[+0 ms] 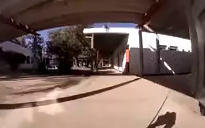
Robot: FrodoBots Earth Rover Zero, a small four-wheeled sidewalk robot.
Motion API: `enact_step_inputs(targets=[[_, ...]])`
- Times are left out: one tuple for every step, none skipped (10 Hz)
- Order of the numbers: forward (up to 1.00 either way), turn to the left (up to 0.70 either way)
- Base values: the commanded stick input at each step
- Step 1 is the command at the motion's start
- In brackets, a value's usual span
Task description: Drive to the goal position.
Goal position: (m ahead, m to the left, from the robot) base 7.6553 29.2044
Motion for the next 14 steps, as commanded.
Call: enact_step_inputs(targets=[[1.00, 0.41], [1.00, 0.41], [1.00, 0.41], [1.00, 0.41], [1.00, 0.41], [1.00, 0.41], [1.00, 0.41], [1.00, 0.41], [1.00, 0.41], [1.00, 0.41], [1.00, 0.41], [1.00, 0.41], [1.00, 0.41], [1.00, 0.41]])
